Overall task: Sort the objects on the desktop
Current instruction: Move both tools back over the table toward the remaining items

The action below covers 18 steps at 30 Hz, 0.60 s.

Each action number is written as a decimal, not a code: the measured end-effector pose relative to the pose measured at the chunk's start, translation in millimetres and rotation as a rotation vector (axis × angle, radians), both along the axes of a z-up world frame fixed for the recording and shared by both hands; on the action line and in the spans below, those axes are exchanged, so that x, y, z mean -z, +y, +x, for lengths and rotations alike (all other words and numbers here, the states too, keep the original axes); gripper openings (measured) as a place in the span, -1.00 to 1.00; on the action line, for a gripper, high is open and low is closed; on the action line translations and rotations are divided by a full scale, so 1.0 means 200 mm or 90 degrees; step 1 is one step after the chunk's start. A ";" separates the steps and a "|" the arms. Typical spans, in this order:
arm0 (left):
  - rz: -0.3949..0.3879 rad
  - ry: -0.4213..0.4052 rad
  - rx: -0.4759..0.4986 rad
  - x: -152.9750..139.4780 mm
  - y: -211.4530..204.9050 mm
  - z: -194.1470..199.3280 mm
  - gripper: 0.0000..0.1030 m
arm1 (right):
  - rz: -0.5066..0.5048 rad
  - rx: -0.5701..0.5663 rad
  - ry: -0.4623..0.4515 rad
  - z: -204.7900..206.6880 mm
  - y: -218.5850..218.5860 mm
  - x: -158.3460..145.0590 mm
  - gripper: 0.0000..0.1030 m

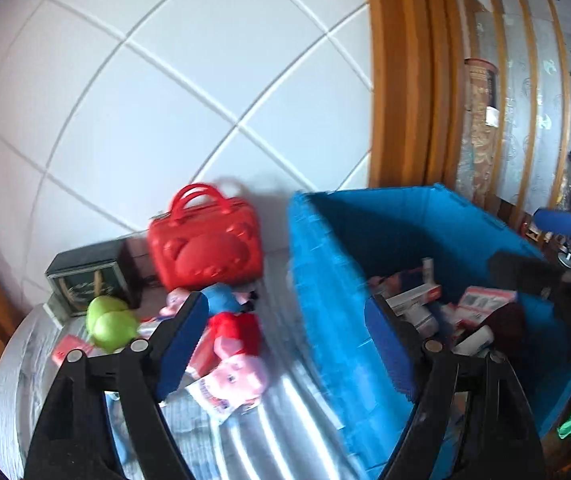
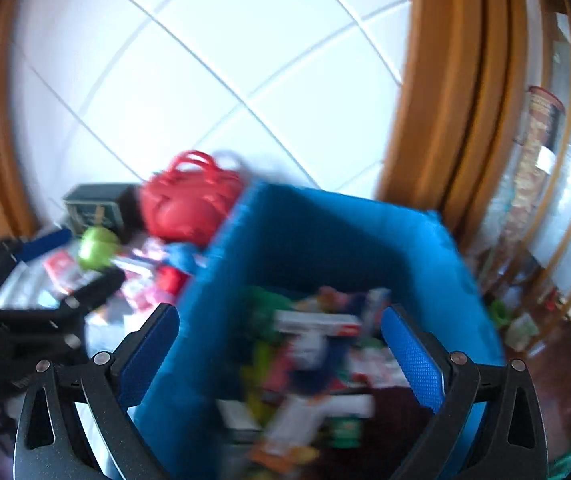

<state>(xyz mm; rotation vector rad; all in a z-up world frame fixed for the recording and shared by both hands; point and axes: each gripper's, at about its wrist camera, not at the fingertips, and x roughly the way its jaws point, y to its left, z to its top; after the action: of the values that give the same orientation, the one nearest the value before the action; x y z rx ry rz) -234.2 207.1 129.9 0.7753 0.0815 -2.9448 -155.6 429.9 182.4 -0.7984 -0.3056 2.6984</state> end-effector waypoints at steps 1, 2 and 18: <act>0.000 -0.006 -0.014 0.04 -0.09 0.03 0.56 | -0.009 -0.011 0.004 -0.03 -0.08 0.02 1.00; -0.001 -0.012 -0.030 0.08 -0.17 0.05 0.56 | -0.017 -0.016 0.007 -0.06 -0.13 0.04 1.00; 0.085 -0.209 -0.248 1.02 -1.31 0.13 0.56 | -0.167 0.002 -0.070 -0.67 -0.55 0.84 1.00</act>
<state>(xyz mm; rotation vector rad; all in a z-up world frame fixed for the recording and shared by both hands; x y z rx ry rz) -208.0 -55.2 -73.7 1.1064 0.3613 -2.4348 -289.0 319.4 14.0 -1.0200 0.0282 2.7313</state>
